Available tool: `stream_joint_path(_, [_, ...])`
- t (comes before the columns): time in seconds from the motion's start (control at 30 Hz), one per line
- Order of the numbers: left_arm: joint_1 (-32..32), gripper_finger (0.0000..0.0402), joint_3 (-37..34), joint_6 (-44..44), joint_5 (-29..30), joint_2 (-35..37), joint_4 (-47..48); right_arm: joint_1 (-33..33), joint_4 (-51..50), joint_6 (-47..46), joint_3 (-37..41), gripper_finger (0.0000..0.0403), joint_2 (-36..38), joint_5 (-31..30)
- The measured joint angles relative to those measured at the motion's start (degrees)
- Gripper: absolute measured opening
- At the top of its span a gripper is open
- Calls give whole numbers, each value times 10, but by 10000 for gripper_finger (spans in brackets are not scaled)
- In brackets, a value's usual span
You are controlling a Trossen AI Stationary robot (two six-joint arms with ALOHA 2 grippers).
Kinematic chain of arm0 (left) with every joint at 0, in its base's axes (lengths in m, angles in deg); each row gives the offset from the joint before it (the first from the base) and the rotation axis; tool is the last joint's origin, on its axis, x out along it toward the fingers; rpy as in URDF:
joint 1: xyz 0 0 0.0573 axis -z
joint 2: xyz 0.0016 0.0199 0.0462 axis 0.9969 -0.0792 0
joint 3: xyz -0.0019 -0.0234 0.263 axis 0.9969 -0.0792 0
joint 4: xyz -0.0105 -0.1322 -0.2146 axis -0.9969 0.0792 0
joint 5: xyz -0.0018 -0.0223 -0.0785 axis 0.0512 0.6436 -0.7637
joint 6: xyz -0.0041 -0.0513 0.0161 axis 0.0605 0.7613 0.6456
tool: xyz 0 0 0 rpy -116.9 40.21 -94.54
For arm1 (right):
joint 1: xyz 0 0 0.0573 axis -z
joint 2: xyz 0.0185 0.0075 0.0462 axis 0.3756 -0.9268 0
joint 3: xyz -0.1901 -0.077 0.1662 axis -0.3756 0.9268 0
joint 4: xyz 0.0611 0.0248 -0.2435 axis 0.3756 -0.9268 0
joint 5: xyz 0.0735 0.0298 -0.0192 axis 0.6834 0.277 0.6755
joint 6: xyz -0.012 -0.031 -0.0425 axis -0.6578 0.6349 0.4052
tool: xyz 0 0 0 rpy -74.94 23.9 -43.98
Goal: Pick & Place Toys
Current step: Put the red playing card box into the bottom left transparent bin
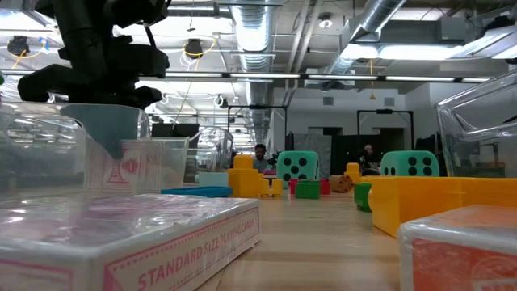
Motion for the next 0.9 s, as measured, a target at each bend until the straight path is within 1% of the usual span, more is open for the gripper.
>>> stream_joint_path(0.27, [0, 113, 0, -40, 10, 0, 1, 0, 0, 0, 0, 356, 0, 8])
stream_joint_path(0.4, [0, 107, 0, -36, 10, 0, 1, 0, 0, 0, 0, 356, 0, 8])
stream_joint_path(0.57, [0, 108, 0, 27, 10, 0, 1, 0, 0, 0, 0, 356, 0, 8])
stream_joint_path(0.63, [0, 108, 0, 53, 1, 0, 1, 0, 0, 0, 0, 356, 0, 8])
stream_joint_path(0.7, [0, 104, 0, 70, -8, 0, 1, 1, 0, 0, 0, 356, 0, 8])
stream_joint_path(0.9, [-1, 86, 0, 110, -9, 0, 1, 1, 0, 0, 0, 356, 0, 8])
